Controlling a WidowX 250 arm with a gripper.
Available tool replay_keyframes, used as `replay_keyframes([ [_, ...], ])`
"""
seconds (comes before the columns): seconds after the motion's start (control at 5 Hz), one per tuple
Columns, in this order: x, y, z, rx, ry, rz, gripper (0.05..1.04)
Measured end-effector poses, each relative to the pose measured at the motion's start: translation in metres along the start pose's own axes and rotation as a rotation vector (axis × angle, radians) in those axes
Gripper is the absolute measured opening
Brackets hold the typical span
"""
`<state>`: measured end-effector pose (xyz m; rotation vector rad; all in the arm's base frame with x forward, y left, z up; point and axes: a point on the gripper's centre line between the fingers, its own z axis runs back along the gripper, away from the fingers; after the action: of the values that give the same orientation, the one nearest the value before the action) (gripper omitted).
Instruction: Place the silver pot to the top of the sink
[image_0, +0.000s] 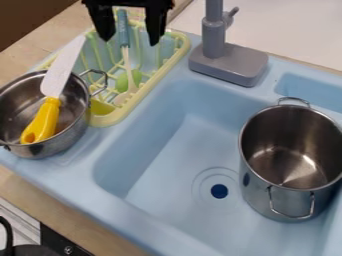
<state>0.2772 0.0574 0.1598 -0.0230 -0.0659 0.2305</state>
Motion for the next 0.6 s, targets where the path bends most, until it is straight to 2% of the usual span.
replay_keyframes([
  [0.2,-0.012,-0.032,0.003,-0.008,-0.005,-0.066,0.999],
  [0.6,-0.048,-0.071,0.009,-0.024,-0.025,-0.012,0.999],
])
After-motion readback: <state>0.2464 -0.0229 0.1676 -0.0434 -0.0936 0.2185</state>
